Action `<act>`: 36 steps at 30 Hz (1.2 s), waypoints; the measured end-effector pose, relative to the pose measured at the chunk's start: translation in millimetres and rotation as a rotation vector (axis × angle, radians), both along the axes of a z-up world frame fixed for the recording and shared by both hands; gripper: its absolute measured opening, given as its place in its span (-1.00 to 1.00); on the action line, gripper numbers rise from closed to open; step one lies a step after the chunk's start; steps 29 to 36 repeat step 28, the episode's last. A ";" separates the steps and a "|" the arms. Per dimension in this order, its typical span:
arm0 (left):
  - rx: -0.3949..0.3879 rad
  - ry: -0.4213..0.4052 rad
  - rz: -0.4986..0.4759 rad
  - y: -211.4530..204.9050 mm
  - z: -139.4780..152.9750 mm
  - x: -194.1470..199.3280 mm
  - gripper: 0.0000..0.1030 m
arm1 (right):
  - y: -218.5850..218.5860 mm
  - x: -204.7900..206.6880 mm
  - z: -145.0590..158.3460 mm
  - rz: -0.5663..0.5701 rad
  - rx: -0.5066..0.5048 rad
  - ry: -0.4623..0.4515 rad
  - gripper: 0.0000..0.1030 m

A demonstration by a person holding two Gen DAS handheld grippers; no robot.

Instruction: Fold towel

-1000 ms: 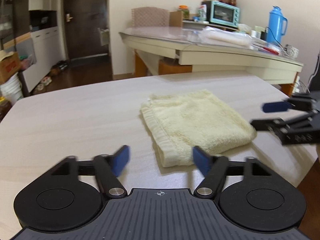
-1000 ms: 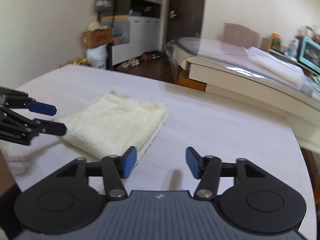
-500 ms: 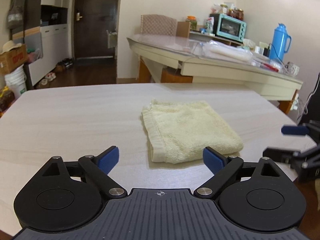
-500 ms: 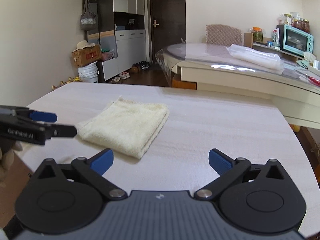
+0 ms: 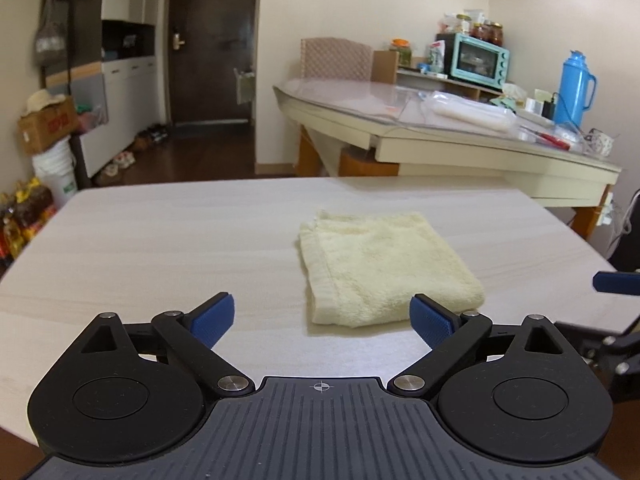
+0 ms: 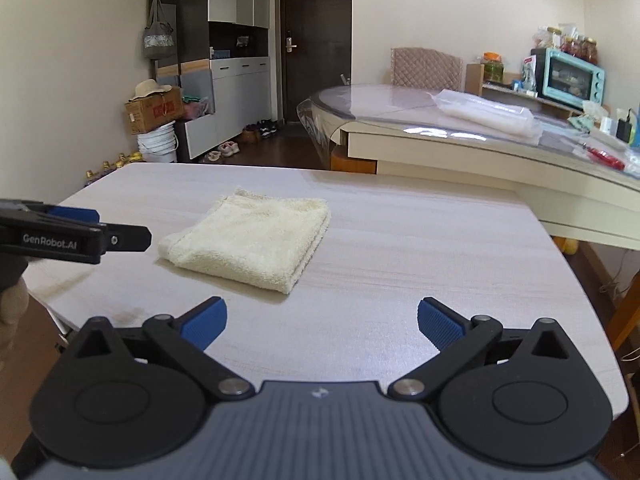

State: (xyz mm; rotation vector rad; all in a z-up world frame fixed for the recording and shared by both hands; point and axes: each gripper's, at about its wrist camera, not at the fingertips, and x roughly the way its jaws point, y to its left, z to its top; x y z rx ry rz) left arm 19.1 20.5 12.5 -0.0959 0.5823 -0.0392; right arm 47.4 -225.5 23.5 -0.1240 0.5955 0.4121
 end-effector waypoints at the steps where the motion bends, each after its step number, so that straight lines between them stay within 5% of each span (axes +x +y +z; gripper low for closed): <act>1: -0.008 -0.001 0.001 0.8 -0.1 -0.7 1.00 | 2.3 -0.9 0.4 0.005 -0.006 0.002 0.99; 36: 0.020 0.028 0.013 5.4 -13.8 -3.8 1.00 | 27.9 -4.9 3.8 0.026 -0.008 0.028 0.99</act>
